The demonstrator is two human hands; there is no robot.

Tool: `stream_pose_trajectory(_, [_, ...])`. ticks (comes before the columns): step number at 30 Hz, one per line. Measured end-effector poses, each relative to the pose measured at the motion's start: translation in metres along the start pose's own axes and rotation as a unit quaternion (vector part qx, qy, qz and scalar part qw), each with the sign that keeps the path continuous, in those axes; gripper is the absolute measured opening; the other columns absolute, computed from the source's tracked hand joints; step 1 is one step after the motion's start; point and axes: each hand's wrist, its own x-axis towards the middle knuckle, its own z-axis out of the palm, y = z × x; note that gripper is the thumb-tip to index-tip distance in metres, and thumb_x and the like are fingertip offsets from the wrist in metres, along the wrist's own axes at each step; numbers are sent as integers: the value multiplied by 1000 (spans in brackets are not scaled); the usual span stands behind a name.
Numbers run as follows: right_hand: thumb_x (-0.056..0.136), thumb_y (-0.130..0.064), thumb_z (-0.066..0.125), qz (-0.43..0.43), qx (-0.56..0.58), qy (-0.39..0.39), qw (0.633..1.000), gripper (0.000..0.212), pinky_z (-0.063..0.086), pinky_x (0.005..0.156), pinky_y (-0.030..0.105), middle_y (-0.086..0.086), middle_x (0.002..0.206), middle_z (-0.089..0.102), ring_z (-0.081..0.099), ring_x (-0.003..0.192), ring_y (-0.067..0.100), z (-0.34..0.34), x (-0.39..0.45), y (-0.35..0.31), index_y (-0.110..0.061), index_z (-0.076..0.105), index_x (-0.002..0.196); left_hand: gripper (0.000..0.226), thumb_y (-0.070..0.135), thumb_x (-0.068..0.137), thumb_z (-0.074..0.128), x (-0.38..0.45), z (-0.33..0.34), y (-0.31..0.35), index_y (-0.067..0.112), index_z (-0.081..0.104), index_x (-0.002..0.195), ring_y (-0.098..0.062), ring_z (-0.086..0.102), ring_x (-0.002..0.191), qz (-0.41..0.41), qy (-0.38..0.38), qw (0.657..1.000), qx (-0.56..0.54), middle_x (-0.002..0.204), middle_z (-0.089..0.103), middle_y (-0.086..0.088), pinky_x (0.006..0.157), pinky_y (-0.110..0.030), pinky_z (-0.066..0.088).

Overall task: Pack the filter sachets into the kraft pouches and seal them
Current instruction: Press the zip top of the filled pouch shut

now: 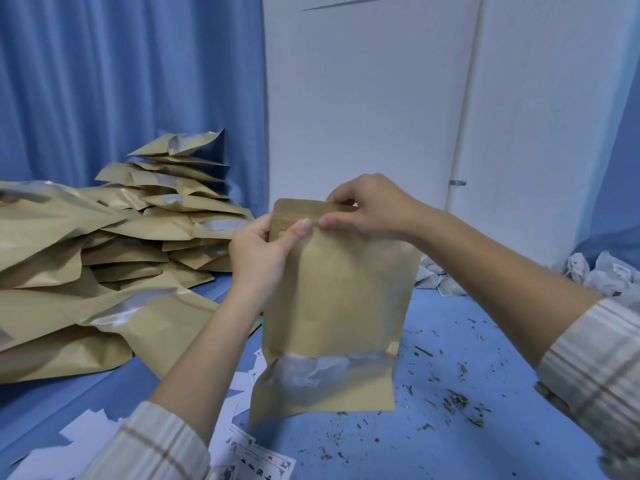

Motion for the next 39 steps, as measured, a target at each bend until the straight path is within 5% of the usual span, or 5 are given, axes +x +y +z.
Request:
stream_pose_trajectory(5, [77, -46, 69, 28, 40, 39, 998, 21, 50, 81, 32, -13, 86, 67, 60, 88, 8, 7, -4, 0, -32, 70, 92, 39, 32, 55, 83, -10, -9, -17, 24, 68, 90, -7, 69, 76, -101, -101, 988, -62, 86, 74, 7, 59, -20, 53])
stream_pose_trajectory(11, [48, -63, 77, 147, 113, 147, 972, 104, 38, 98, 26, -15, 120, 51, 47, 112, 3, 14, -45, 47, -30, 36, 137, 46, 43, 49, 83, -24, -29, -59, 19, 70, 86, -4, 70, 70, -184, -92, 977, -61, 82, 75, 6, 53, -14, 49])
stream_pose_trajectory(16, [64, -40, 73, 218, 404, -15, 888, 45, 53, 88, 25, -11, 106, 70, 66, 97, 4, 72, -100, 87, -26, 64, 106, 53, 48, 51, 83, -28, -47, -82, 20, 69, 94, -12, 71, 82, -224, -97, 966, -81, 92, 75, 2, 63, -21, 53])
stream_pose_trajectory(22, [72, -39, 69, 236, 538, -19, 809, 48, 55, 80, 30, -5, 112, 69, 66, 103, 14, 134, -110, 89, -23, 58, 116, 55, 36, 59, 87, -64, -61, -108, 13, 68, 104, -21, 69, 93, -286, -213, 934, 16, 99, 74, -2, 77, -32, 53])
stream_pose_trajectory(39, [91, 1, 52, 338, 728, 145, 579, 28, 53, 76, 41, 20, 113, 64, 64, 90, 31, 176, 50, -58, 4, 55, 119, 56, 54, 95, 30, -17, -140, -70, 18, 69, 111, -30, 66, 99, -322, 68, 846, -419, 115, 67, -9, 79, -42, 52])
